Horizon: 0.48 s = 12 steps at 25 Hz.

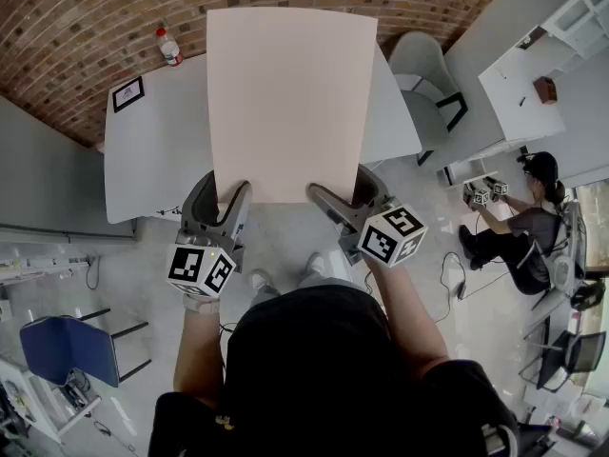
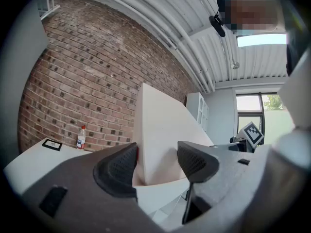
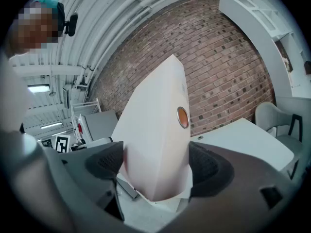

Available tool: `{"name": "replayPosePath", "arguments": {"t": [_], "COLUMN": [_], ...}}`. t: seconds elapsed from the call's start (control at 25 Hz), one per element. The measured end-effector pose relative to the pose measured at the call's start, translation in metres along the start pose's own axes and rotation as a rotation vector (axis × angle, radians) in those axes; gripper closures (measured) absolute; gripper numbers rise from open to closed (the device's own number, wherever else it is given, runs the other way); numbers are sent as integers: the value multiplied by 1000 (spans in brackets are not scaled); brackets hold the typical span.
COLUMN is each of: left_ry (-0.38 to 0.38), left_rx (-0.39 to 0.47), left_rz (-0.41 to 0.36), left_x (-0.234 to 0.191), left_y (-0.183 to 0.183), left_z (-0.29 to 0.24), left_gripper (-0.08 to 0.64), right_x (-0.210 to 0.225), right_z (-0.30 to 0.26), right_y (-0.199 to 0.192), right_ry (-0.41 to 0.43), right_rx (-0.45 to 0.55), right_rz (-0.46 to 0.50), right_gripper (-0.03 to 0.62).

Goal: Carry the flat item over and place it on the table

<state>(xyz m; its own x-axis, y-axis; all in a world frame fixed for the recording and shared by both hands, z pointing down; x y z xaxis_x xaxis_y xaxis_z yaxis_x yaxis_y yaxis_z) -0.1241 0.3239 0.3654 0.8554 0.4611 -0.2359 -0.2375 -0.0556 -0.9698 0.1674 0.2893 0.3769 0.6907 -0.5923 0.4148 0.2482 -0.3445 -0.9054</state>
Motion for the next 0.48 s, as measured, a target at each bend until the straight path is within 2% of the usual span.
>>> {"name": "replayPosePath", "arguments": {"t": [0.48], "left_ry": [17], "left_rx": [-2], "left_rz": [7], "left_x": [55], "left_y": [-23], "left_z": [-55], "left_gripper": [301], "right_x": [71], "right_z": [32], "right_y": [21], "right_ry": [14], "right_rx": [4], "right_rz": [-11], "right_gripper": [161]}}
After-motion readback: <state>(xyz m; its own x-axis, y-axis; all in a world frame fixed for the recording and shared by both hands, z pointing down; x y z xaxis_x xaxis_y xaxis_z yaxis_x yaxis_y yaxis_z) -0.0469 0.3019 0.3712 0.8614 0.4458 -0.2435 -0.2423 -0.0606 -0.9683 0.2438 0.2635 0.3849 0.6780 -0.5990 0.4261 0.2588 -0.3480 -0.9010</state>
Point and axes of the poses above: the fingertips, and each gripper's own axes: z backward along the fingers, x to its right, y out of its top, the point moved 10 cm from there along z, backward along the fingers, and after that the axes turned 5 degrees about x, right-handed, at the moved point
